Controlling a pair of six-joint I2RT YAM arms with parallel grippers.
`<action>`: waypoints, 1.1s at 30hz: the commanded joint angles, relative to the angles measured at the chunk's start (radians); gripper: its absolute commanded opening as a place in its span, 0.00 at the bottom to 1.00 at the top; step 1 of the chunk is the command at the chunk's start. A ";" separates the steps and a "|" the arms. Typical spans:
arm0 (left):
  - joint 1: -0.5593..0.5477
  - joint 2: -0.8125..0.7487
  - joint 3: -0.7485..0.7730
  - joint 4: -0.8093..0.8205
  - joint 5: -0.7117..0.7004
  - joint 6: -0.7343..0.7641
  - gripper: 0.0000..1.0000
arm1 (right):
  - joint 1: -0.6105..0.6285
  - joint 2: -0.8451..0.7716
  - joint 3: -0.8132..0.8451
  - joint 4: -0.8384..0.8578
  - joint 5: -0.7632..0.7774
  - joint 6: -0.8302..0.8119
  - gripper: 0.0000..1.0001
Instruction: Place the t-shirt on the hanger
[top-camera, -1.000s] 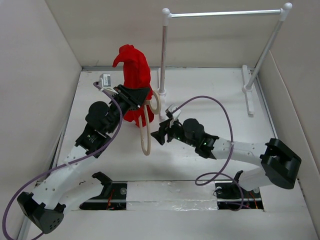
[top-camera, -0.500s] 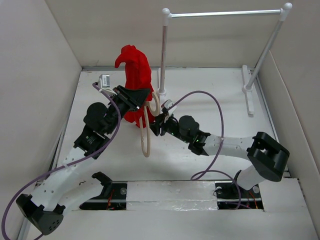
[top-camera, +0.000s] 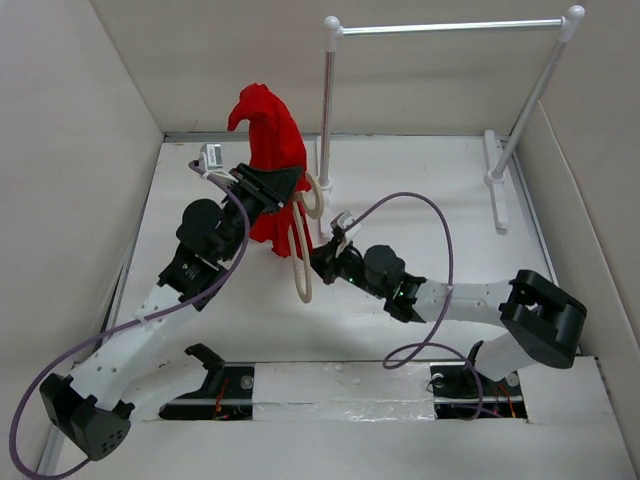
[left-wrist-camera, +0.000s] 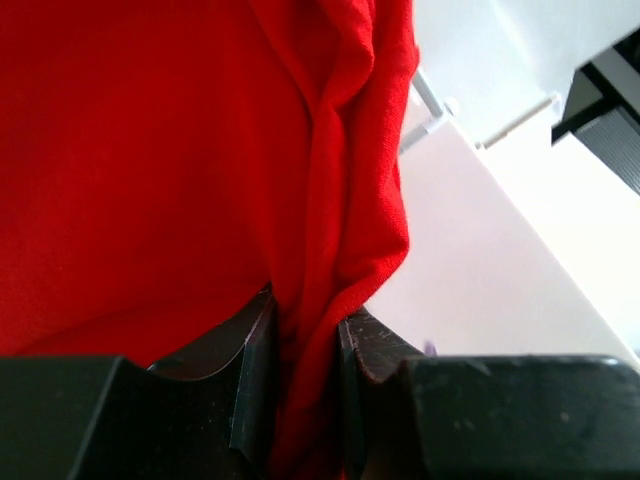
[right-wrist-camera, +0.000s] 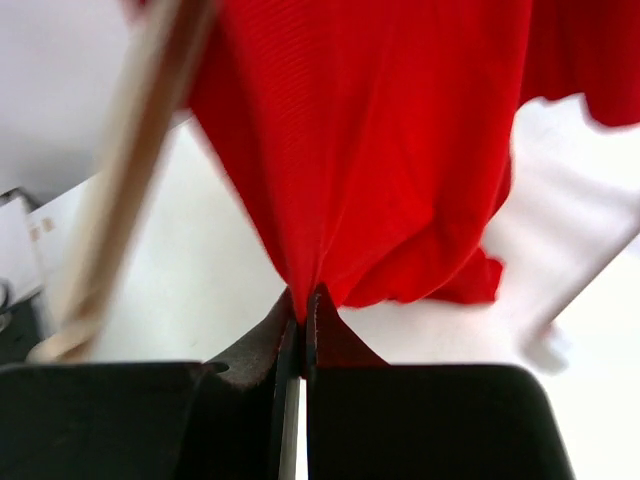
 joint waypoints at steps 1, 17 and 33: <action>0.004 0.026 0.041 0.258 -0.083 -0.013 0.00 | 0.057 -0.064 -0.070 0.064 0.005 0.065 0.00; 0.065 0.179 0.086 0.504 -0.220 -0.005 0.00 | 0.287 -0.178 -0.202 -0.056 0.098 0.215 0.00; 0.145 0.273 0.100 0.629 -0.235 0.188 0.00 | 0.471 -0.182 -0.222 -0.232 0.186 0.369 0.00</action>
